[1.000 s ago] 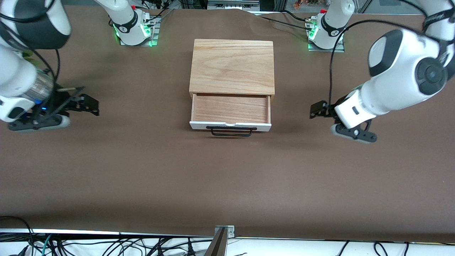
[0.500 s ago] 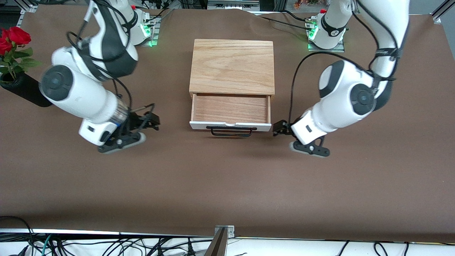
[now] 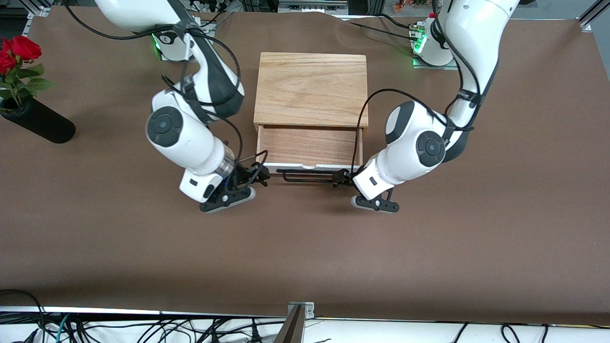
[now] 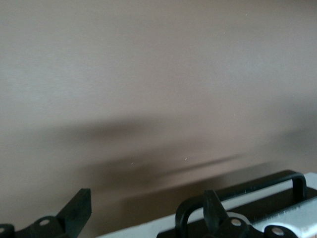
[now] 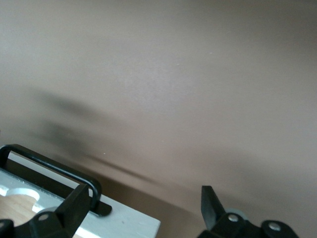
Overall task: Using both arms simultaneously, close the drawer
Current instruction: 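Move the left gripper and the right gripper toward the drawer front, then lower both grippers onto the white drawer front beside the black handle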
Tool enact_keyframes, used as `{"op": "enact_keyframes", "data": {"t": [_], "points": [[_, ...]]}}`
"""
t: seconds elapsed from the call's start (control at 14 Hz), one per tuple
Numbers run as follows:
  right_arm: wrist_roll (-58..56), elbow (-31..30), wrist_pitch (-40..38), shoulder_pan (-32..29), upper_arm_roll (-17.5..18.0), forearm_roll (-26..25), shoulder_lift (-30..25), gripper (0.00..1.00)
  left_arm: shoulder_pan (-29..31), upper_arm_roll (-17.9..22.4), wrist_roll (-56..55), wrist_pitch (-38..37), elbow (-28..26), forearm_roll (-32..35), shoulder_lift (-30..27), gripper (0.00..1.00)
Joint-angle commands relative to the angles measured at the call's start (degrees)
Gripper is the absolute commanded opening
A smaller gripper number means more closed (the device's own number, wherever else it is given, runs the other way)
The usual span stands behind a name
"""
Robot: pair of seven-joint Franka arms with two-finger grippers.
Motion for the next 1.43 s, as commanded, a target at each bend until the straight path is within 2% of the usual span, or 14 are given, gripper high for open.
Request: {"op": "enact_keyframes", "data": {"t": [0.0,0.57,1.36], "points": [[0.52,1.97,2.48,0.63,0.61,2.71,3.07,1.00,-0.98,0.43,-1.62,1.29,1.06,-1.41,1.17,1.00],[0.26,1.44,1.70,1.51,2.10,6.59,5.36,1.00,-3.35,0.34,-8.57,0.32,-0.17,-1.67,0.73,1.00],[0.17,1.36,-8.23,1.34,2.28,9.48,6.24,1.00,-3.27,-0.36,-8.39,-7.93,-0.44,-1.58,-0.24,1.00]]}}
